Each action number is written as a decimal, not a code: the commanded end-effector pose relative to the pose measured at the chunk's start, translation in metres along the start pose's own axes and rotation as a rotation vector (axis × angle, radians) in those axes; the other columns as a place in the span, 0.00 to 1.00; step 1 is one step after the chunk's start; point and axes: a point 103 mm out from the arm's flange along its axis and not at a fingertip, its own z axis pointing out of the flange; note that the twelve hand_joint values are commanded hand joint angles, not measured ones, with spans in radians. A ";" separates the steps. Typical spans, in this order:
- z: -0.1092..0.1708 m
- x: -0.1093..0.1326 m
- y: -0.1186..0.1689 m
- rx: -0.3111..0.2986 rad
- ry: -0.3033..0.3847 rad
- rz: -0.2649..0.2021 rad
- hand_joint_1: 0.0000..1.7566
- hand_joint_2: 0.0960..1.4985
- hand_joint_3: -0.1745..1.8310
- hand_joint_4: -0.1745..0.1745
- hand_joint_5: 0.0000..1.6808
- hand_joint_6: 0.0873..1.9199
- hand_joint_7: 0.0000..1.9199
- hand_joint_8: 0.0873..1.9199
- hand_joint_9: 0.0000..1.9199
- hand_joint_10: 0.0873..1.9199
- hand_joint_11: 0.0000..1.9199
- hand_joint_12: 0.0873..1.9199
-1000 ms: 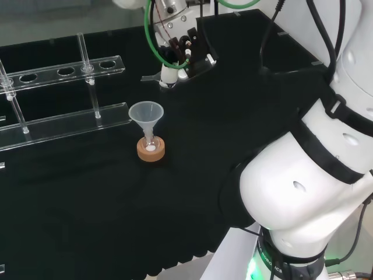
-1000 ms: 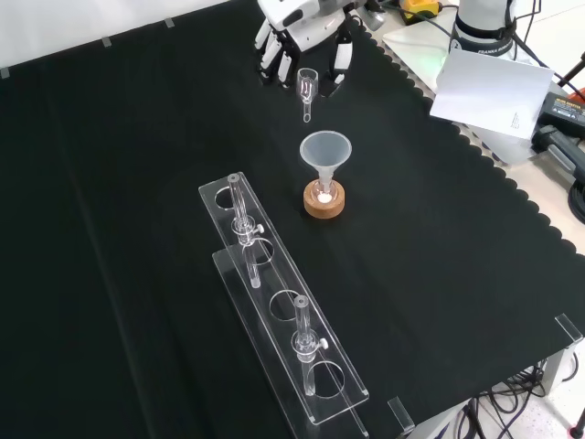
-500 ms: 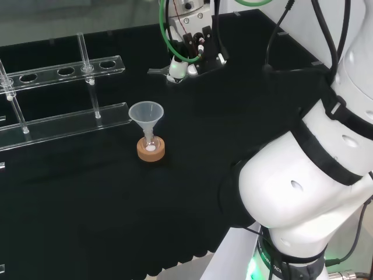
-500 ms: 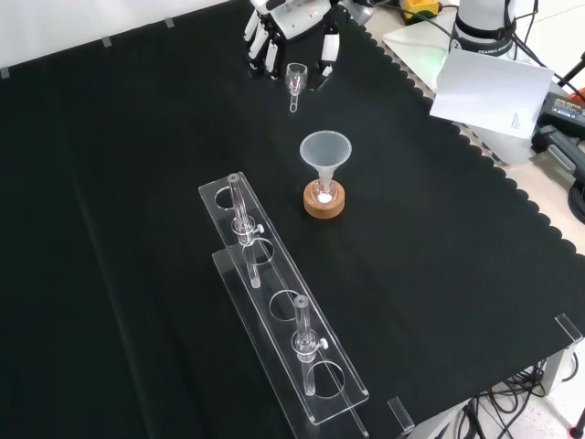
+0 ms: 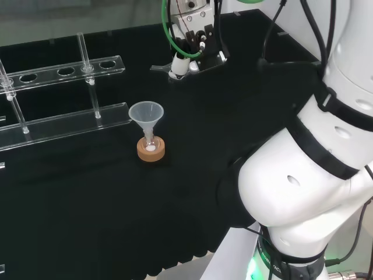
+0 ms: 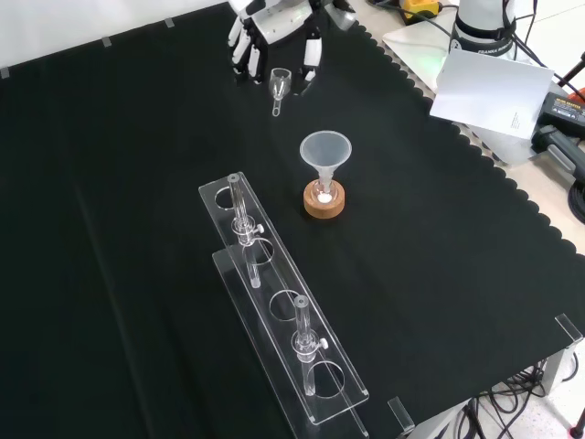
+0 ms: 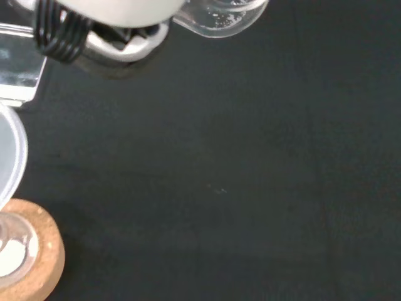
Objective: Put the weighing funnel back on the table.
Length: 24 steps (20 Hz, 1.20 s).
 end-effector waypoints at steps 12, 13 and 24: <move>0.038 -0.004 0.111 0.085 -0.024 -0.048 0.64 0.38 0.46 1.00 0.72 0.40 0.33 0.30 0.51 0.10 0.36 0.56; 0.043 -0.004 0.115 0.092 -0.025 -0.050 0.64 0.38 0.46 1.00 0.72 0.40 0.33 0.30 0.51 0.10 0.36 0.56; 0.081 0.003 0.153 0.150 -0.022 -0.077 0.64 0.38 0.46 1.00 0.72 0.41 0.33 0.30 0.51 0.10 0.36 0.56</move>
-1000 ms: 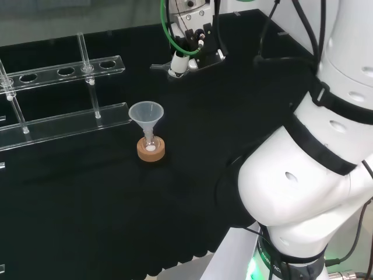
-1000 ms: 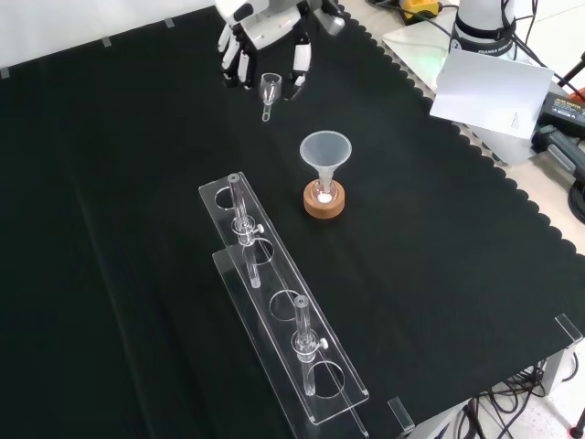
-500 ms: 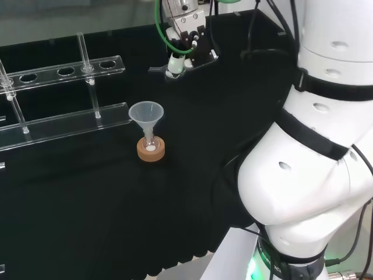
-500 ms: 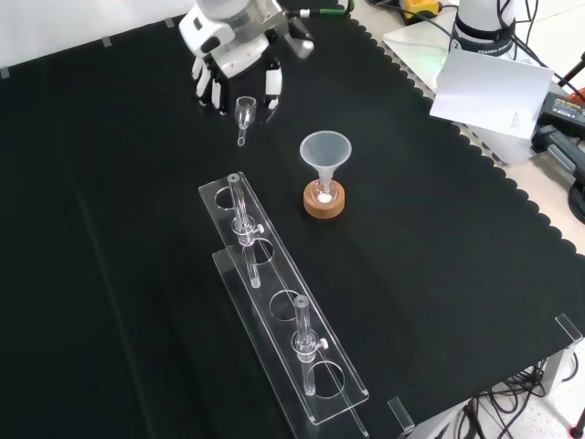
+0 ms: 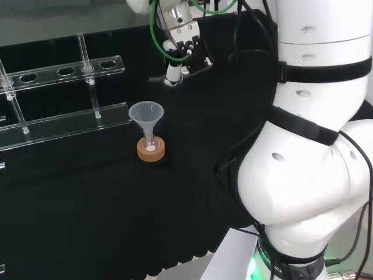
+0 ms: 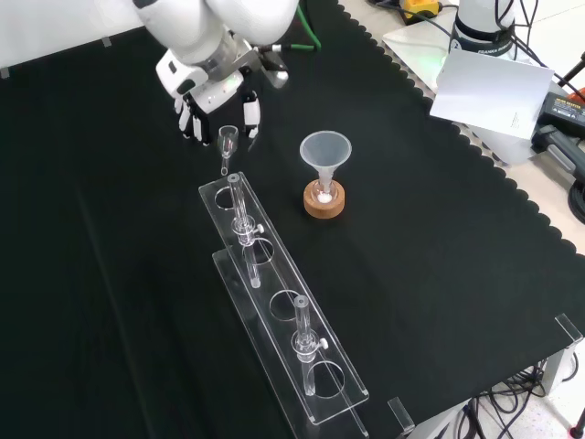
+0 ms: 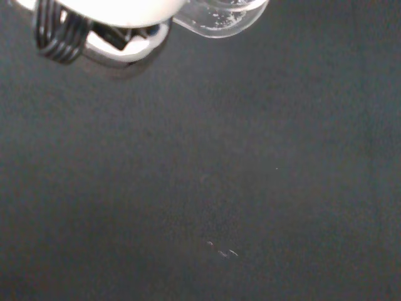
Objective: Put the weighing funnel back on the table.
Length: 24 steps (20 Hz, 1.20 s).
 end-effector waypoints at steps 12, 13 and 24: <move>0.046 0.010 0.056 0.067 -0.023 -0.057 0.63 0.38 0.46 1.00 0.72 0.41 0.33 0.30 0.50 0.10 0.36 0.56; 0.048 0.011 0.058 0.069 -0.027 -0.059 0.63 0.38 0.46 1.00 0.72 0.41 0.33 0.30 0.50 0.10 0.36 0.56; 0.062 0.020 0.078 0.079 -0.041 -0.088 0.63 0.39 0.46 1.00 0.72 0.41 0.33 0.30 0.50 0.11 0.36 0.56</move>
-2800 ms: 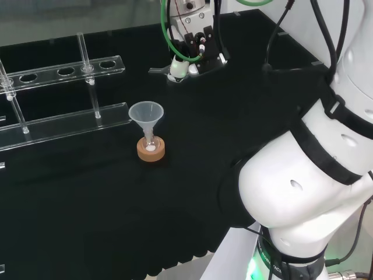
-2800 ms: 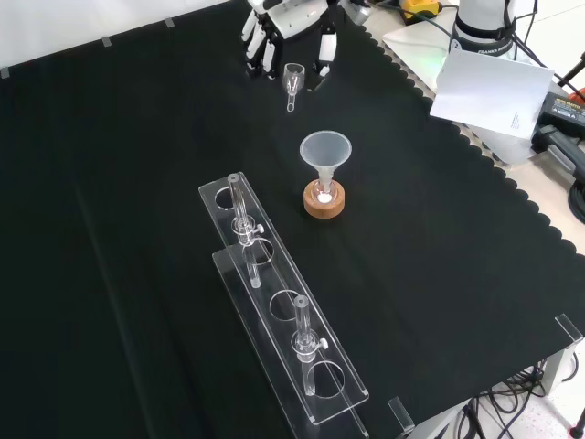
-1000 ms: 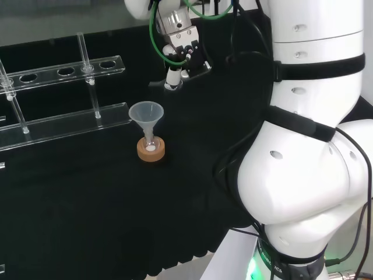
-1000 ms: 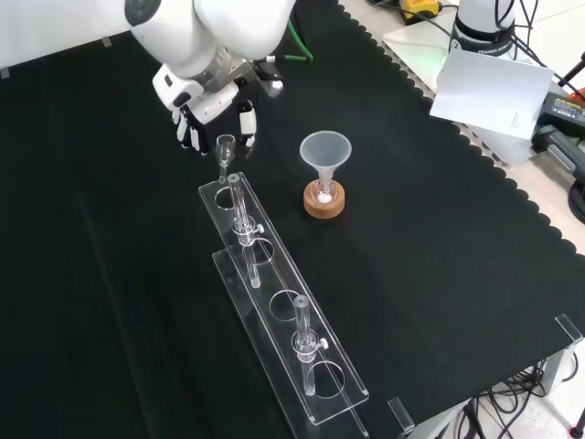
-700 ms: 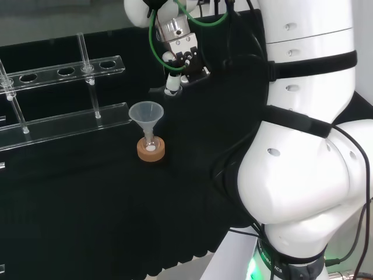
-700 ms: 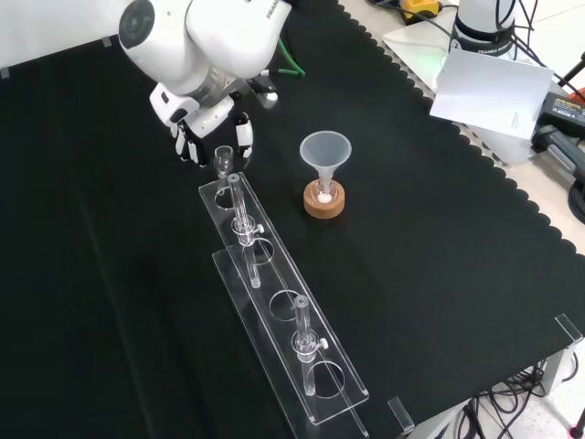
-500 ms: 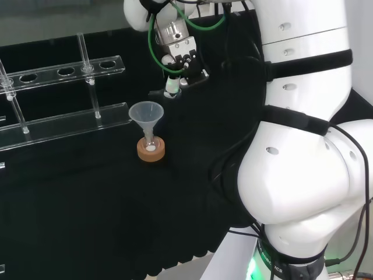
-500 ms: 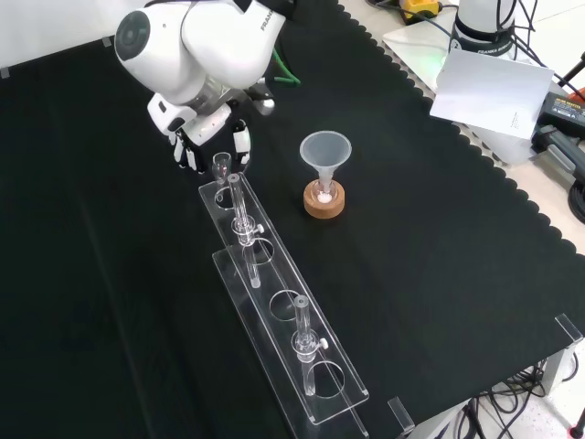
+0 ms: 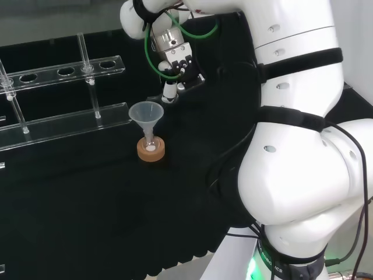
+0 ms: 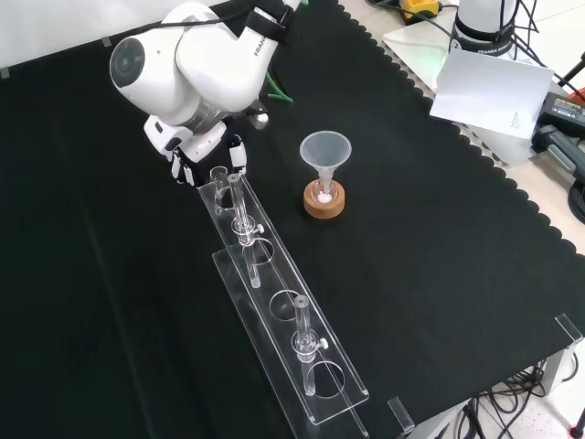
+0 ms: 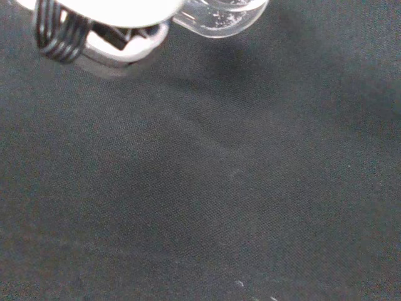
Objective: Put the weighing funnel back on the table.
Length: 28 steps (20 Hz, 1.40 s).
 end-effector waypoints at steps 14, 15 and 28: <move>0.005 0.011 0.017 -0.001 -0.026 -0.030 0.63 0.39 0.46 1.00 0.72 0.41 0.33 0.31 0.50 0.11 0.36 0.56; 0.004 0.012 0.017 -0.002 -0.030 -0.031 0.63 0.39 0.46 1.00 0.71 0.41 0.33 0.31 0.50 0.11 0.36 0.56; 0.002 0.014 0.018 -0.009 -0.044 -0.031 0.63 0.42 0.42 1.00 0.71 0.40 0.32 0.31 0.49 0.12 0.36 0.56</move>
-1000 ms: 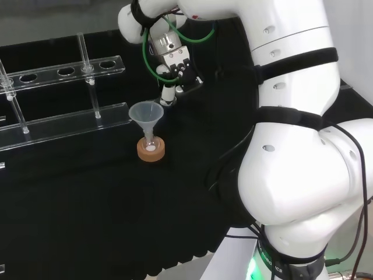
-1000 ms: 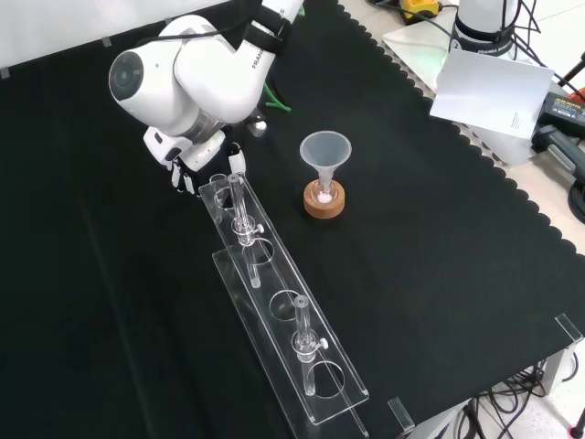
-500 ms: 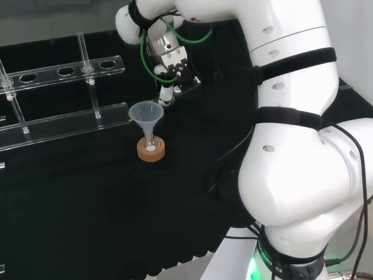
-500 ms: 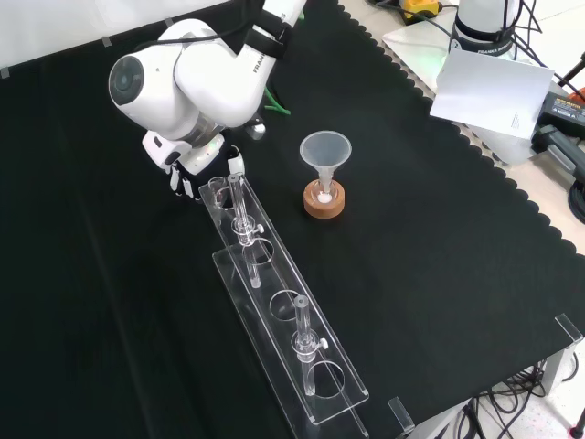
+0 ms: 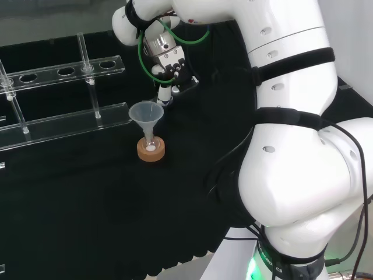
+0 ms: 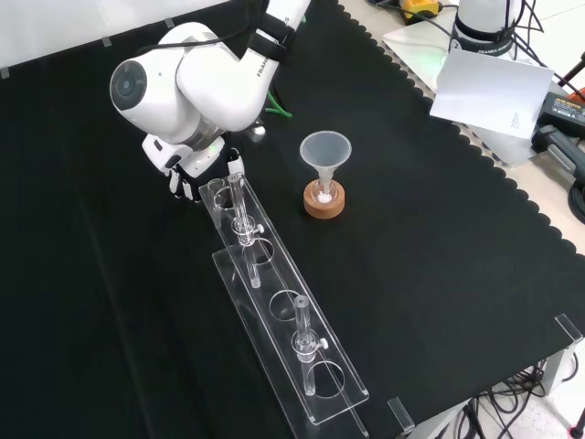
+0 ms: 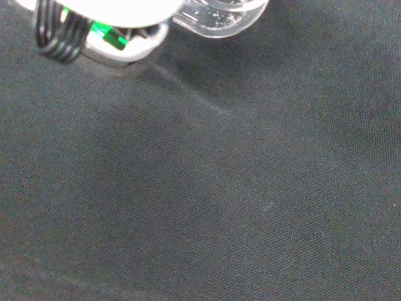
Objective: Put the weighing funnel back on the table.
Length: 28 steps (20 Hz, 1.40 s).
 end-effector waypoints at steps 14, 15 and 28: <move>0.001 0.002 0.004 -0.005 -0.005 -0.015 0.63 0.45 0.39 1.00 0.70 0.39 0.31 0.32 0.48 0.13 0.36 0.56; 0.001 0.002 0.004 -0.005 -0.004 -0.015 0.63 0.45 0.38 1.00 0.70 0.39 0.31 0.32 0.48 0.13 0.36 0.56; 0.009 0.001 0.002 0.000 0.008 -0.040 0.60 0.61 0.16 0.88 0.60 0.41 0.28 0.34 0.44 0.18 0.34 0.58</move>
